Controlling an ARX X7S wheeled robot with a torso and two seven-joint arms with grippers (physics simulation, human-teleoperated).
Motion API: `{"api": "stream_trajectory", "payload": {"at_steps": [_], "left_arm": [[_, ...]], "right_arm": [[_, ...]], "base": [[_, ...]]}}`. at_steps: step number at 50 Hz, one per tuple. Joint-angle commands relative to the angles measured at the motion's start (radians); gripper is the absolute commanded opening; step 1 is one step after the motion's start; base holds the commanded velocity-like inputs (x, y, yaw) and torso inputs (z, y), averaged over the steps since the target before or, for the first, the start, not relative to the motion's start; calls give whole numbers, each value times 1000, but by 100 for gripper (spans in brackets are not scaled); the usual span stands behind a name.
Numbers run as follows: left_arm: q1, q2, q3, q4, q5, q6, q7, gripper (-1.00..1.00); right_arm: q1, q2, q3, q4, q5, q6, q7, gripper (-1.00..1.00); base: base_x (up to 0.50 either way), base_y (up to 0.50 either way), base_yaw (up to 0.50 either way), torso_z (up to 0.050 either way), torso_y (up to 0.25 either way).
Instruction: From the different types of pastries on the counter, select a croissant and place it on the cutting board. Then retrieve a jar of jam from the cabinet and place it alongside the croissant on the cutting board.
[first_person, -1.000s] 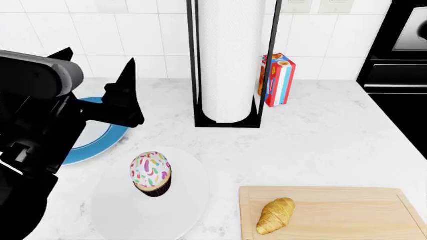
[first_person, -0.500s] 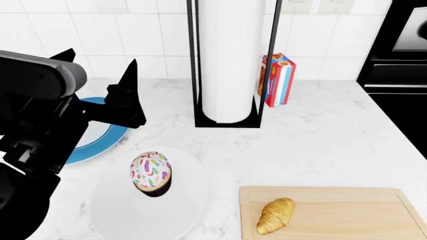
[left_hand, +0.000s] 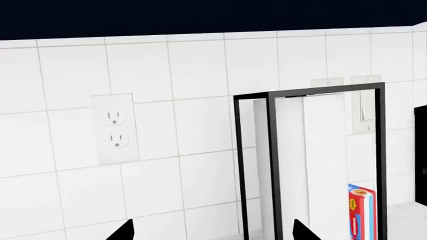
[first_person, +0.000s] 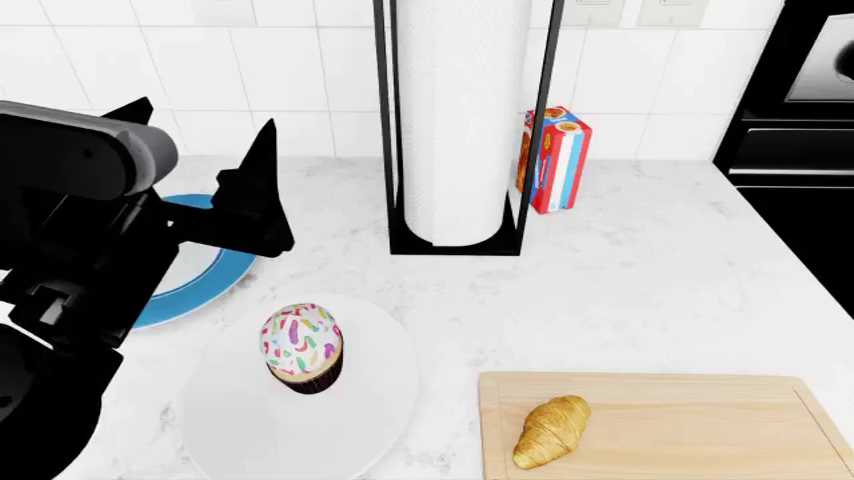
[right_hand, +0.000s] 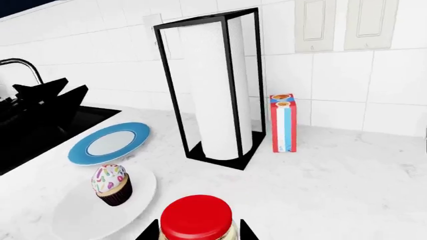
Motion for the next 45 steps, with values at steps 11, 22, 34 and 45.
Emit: {"api": "stream_trajectory", "payload": {"at_steps": [11, 22, 34, 45], "left_arm": [[-9, -3, 2, 2, -10, -1, -7, 100], [-9, 1, 9, 0, -5, 0, -6, 100], [-7, 1, 11, -1, -3, 3, -4, 100], [3, 2, 14, -6, 11, 12, 5, 100]], "right_arm": [[-225, -53, 223, -63, -41, 11, -179, -100], [-277, -121, 244, -134, -98, -5, -285, -100], [-222, -200, 145, -206, -191, -19, -350, -100], [-157, -257, 20, -268, -296, -43, -392, -100]], "base": [[0, 0, 0, 1, 0], [0, 0, 0, 0, 1], [0, 0, 0, 0, 0], [0, 0, 0, 0, 0]]}}
